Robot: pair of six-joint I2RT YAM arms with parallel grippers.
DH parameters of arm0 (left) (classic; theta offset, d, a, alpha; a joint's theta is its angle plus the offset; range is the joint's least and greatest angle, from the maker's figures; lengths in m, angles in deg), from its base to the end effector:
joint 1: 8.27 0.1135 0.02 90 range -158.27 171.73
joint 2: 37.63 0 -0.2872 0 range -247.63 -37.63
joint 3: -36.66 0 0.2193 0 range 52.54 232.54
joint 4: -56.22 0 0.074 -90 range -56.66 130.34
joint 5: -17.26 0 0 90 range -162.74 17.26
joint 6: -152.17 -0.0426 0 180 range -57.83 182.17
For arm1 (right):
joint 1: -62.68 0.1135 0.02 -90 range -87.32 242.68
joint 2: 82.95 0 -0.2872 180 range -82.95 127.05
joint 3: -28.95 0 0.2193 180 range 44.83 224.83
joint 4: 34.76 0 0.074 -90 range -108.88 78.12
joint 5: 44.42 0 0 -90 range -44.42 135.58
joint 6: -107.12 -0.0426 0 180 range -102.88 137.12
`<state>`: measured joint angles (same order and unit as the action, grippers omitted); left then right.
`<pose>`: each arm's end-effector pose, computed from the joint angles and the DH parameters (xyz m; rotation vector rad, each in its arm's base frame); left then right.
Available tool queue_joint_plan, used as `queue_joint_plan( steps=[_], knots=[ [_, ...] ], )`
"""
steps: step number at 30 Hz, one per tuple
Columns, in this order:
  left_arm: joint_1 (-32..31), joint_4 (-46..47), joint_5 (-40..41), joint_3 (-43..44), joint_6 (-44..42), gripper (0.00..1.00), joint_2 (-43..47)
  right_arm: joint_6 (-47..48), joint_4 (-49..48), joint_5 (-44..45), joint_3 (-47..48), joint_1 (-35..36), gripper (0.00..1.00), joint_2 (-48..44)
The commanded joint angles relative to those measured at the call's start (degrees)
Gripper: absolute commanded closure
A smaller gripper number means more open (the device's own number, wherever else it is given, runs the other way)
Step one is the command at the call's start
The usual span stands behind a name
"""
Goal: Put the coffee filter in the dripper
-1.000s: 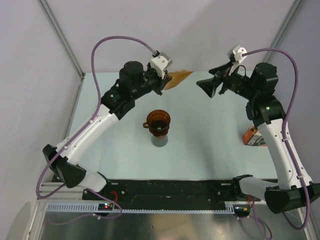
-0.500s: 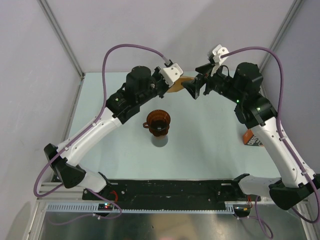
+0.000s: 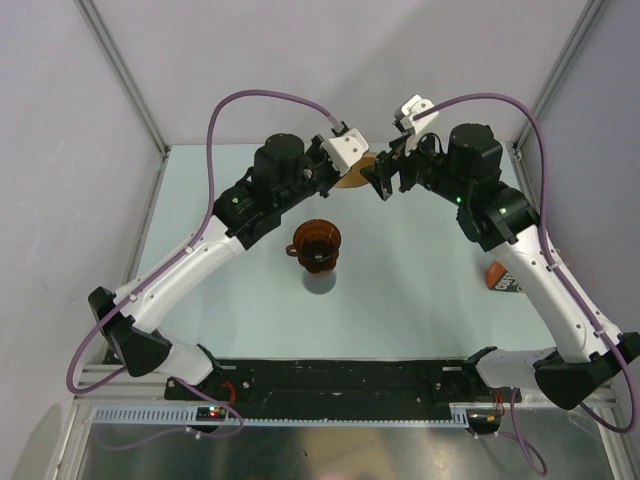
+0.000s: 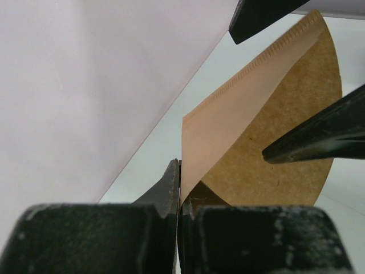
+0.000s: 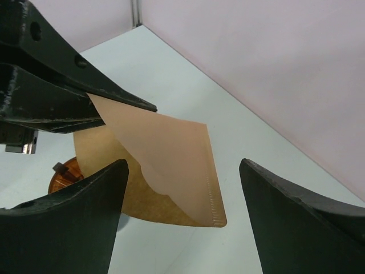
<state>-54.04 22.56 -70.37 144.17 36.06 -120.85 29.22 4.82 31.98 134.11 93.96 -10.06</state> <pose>0.2112 -0.2144 0.4699 0.9959 1.4257 -0.2164 0.1960 0.1308 0.4904 -0.7968 1.5189 0.4506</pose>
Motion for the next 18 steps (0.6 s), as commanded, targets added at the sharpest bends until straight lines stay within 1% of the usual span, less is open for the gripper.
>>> queue_joint_plan(
  steps=[1,5,10,18],
  knots=[
    [-0.25,1.13,-0.49,0.90,-0.57,1.00,2.34,1.51,-0.29,4.44,0.85,0.43,0.17,0.28],
    [-0.24,1.09,-0.75,0.83,-0.64,1.00,2.26,0.23,-0.50,6.47,0.84,0.39,0.21,0.64],
    [-0.24,1.23,-1.79,1.03,-1.02,1.00,2.01,-2.53,-0.67,2.94,1.00,0.19,0.27,0.76],
    [-0.32,1.26,-4.06,1.30,-1.19,1.00,1.92,-3.39,1.24,0.89,2.68,0.39,0.43,2.27]
  ],
)
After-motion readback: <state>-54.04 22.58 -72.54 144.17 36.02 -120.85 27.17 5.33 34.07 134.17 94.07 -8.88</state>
